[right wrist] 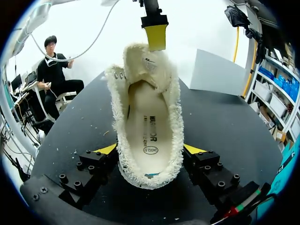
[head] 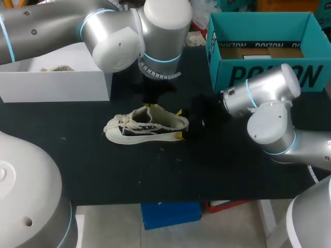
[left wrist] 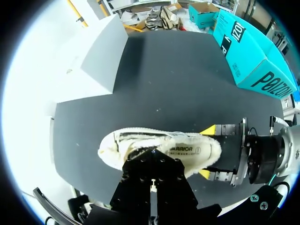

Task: Take the shoe out of the shoebox, open the shoe tongue, remove and reinsert the insole, then place the shoe into the shoebox

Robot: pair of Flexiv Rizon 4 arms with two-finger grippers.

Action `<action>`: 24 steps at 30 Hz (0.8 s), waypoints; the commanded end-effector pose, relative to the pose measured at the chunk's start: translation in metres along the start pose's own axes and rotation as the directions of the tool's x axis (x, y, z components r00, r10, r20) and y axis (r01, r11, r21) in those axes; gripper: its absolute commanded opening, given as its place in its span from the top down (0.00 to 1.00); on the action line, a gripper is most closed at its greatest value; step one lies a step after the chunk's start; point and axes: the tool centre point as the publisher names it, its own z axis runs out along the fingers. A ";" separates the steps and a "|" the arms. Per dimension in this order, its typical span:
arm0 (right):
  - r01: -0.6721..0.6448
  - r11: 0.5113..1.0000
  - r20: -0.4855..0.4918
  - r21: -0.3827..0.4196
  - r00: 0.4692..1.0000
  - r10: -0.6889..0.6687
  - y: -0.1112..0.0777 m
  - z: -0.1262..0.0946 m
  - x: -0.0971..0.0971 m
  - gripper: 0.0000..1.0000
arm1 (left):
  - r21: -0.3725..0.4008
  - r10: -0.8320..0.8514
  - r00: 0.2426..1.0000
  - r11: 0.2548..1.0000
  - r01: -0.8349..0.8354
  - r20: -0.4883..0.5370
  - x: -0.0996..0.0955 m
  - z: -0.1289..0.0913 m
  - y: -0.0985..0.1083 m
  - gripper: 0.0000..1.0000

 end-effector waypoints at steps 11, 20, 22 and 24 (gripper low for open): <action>-0.002 1.000 0.002 0.004 1.000 0.002 -0.001 0.003 -0.002 1.00 | 0.079 -0.046 0.994 0.995 0.054 -0.096 -0.039 -0.013 0.007 1.00; -0.002 1.000 0.002 0.004 1.000 0.002 -0.001 0.003 -0.002 1.00 | 0.084 -0.107 0.988 0.990 0.117 -0.111 -0.068 0.000 0.008 1.00; -0.002 1.000 0.002 0.004 1.000 0.002 -0.001 0.003 -0.002 1.00 | 0.081 -0.122 0.986 0.988 0.132 -0.111 -0.075 0.006 0.007 1.00; -0.002 1.000 0.002 0.004 1.000 0.002 -0.001 0.003 -0.002 1.00 | 0.075 -0.136 0.984 0.987 0.145 -0.117 -0.080 0.009 0.008 1.00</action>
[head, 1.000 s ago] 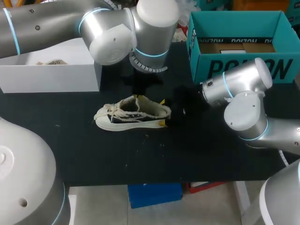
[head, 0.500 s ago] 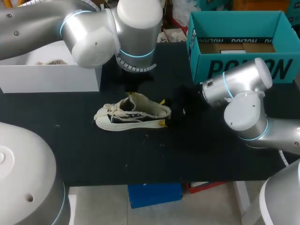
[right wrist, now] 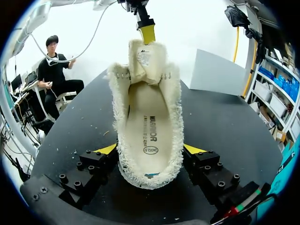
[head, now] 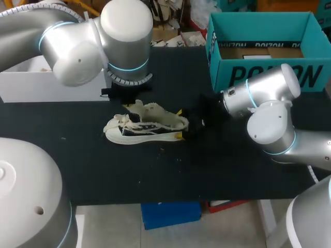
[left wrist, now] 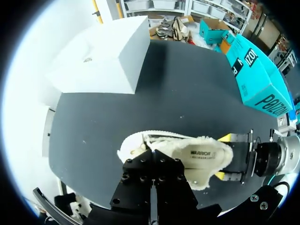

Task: Take the shoe out of the shoebox, open the shoe tongue, remove and reinsert the insole, then place the shoe into the shoebox

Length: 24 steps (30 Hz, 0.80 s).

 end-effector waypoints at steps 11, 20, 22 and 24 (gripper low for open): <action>-0.002 1.000 0.002 0.004 1.000 0.002 -0.001 0.003 -0.002 1.00 | -0.020 -0.070 0.995 0.997 0.069 -0.070 -0.040 0.030 0.000 1.00; -0.002 1.000 0.002 0.004 1.000 0.002 -0.001 0.003 -0.002 1.00 | -0.039 -0.084 0.994 0.996 0.082 -0.073 -0.046 0.039 0.001 1.00; -0.002 1.000 0.002 0.004 1.000 0.002 -0.001 0.003 -0.002 1.00 | -0.031 -0.071 0.993 0.997 0.069 -0.094 -0.041 0.034 0.000 1.00; -0.002 1.000 0.002 0.004 1.000 0.002 -0.001 0.003 -0.002 1.00 | -0.033 -0.054 0.992 0.998 0.051 -0.111 -0.033 0.027 -0.002 1.00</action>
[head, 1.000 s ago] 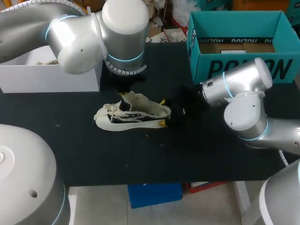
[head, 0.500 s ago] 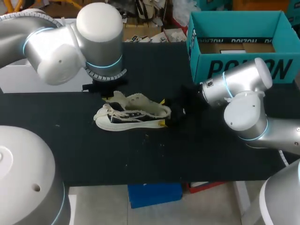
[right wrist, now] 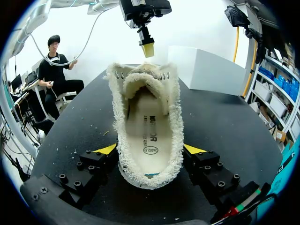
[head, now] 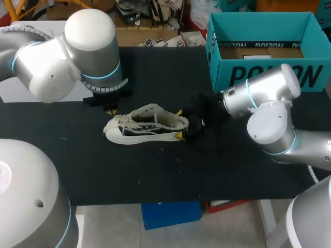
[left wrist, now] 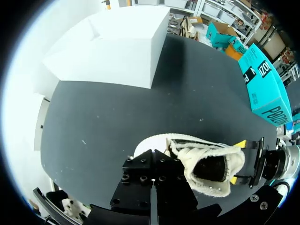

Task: Take the shoe out of the shoebox, open the shoe tongue, remove and reinsert the insole, then place the shoe into the shoebox

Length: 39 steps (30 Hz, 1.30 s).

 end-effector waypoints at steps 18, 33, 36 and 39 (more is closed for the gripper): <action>-0.002 1.000 0.002 0.004 1.000 0.002 -0.001 0.003 -0.002 1.00 | -0.128 0.129 0.989 0.984 -0.120 0.066 0.098 -0.013 0.015 0.00; -0.002 1.000 0.002 0.004 1.000 0.002 -0.001 0.003 -0.002 1.00 | -0.206 0.230 0.944 0.961 -0.182 0.239 0.133 0.000 0.039 0.00; -0.002 1.000 0.002 0.004 1.000 0.002 -0.001 0.003 -0.002 1.00 | -0.214 0.239 0.935 0.959 -0.185 0.263 0.133 0.003 0.041 0.00; -0.002 1.000 0.002 0.004 1.000 0.002 -0.001 0.003 -0.002 1.00 | -0.228 0.244 0.927 0.957 -0.181 0.286 0.130 0.007 0.043 0.00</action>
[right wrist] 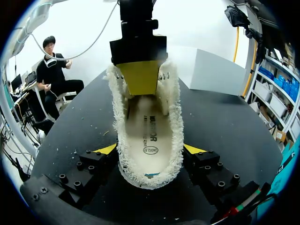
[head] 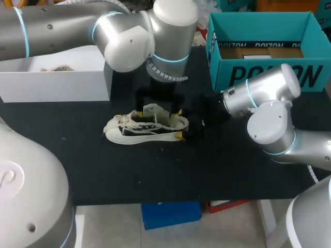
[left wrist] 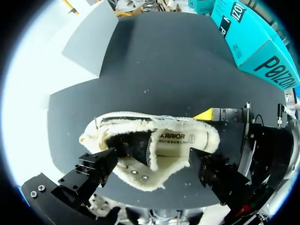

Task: Take the shoe out of the shoebox, open the shoe tongue, remove and reinsert the insole, then place the shoe into the shoebox

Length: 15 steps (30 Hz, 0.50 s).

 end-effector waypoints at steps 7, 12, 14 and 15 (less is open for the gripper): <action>-0.002 1.000 0.002 0.004 1.000 0.002 -0.001 0.003 -0.002 1.00 | -0.039 0.006 0.984 0.999 0.001 0.176 0.000 0.016 0.006 0.00; -0.002 1.000 0.002 0.004 1.000 0.002 -0.001 0.003 -0.002 1.00 | -0.047 0.007 0.982 0.999 0.002 0.188 -0.008 0.019 0.010 0.01; -0.002 1.000 0.002 0.004 1.000 0.002 -0.001 0.003 -0.002 1.00 | -0.050 0.006 0.981 0.999 0.004 0.193 -0.011 0.022 0.010 0.33; -0.002 1.000 0.002 0.004 1.000 0.002 -0.001 0.003 -0.002 1.00 | -0.051 0.005 0.981 0.999 0.005 0.194 -0.013 0.023 0.010 0.54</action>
